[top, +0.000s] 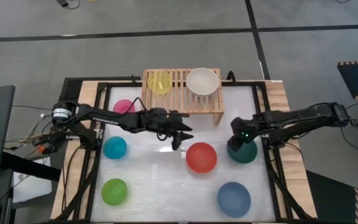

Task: Place and stack bowls onto a shelf
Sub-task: Stack the green bowl on top of the white bowl on the shelf

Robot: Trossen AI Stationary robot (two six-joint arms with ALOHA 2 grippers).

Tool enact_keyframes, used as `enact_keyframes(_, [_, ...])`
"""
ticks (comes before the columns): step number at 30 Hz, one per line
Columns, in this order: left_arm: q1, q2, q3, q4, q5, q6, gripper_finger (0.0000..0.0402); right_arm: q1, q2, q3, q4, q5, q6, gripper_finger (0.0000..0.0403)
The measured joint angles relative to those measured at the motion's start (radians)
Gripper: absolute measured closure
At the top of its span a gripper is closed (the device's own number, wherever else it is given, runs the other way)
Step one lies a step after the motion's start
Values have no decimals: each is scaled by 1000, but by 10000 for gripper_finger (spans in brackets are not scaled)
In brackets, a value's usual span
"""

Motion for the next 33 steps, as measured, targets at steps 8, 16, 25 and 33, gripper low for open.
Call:
enact_keyframes(8, [-8,-24,8,25,-75,-1,230,47,-11,0,196,46,1,185])
enact_keyframes(16, [-21,-6,7,-109,-42,2,230,99,106,0,354,258,118,185])
enact_keyframes(25, [-24,-109,7,-344,-48,-10,230,175,199,7,315,288,248,185])
enact_keyframes(33, [-24,-195,6,-438,-48,34,230,172,199,101,58,305,282,185])
